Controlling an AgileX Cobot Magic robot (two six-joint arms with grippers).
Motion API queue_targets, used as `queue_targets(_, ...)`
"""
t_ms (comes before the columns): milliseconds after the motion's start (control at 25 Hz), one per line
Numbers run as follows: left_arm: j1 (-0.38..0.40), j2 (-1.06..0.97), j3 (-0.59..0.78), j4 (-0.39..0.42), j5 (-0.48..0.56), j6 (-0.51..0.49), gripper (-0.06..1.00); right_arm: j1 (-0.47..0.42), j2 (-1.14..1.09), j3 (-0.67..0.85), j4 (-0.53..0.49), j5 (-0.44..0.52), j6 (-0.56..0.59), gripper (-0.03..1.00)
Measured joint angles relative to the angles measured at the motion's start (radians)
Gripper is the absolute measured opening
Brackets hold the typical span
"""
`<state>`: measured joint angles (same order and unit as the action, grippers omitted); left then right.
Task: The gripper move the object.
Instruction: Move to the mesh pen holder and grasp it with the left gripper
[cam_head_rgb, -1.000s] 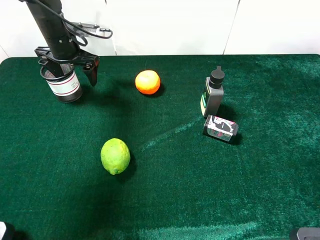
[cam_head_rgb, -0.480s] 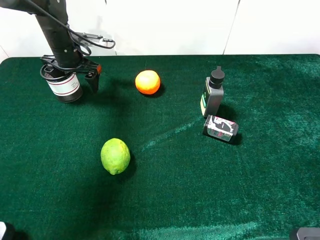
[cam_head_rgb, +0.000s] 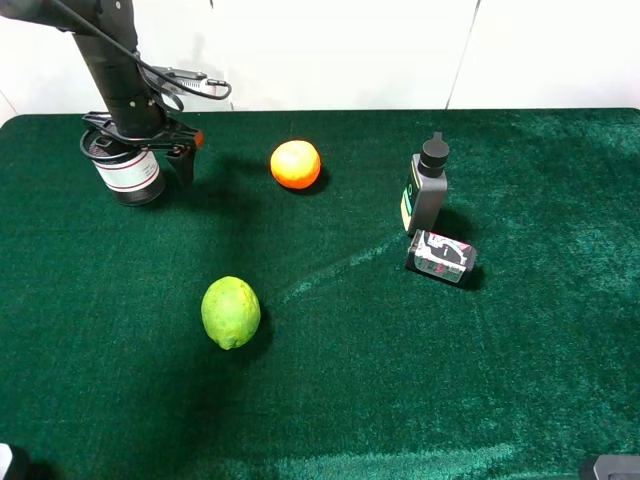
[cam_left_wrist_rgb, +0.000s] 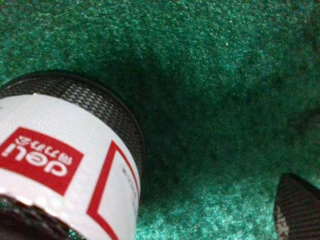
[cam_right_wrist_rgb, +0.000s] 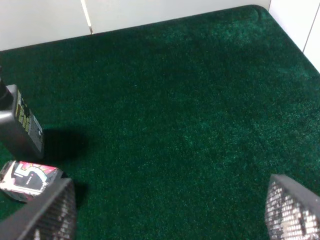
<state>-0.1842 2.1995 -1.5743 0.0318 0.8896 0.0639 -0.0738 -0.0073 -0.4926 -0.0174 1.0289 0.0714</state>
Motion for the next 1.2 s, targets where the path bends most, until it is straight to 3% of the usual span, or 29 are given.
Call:
queue_targets(320,0.0,0.0,0.0,0.001,-0.004,0.0,0.36,0.0,0.0,0.0,0.0,0.0,0.0,0.57)
queue_targets(560,0.0,0.0,0.0,0.001,-0.005,0.001,0.13,0.0,0.0,0.0,0.0,0.0,0.0,0.57)
queue_targets(1200,0.0,0.0,0.0,0.001,-0.005,0.001,0.13,0.0,0.0,0.0,0.0,0.0,0.0,0.57)
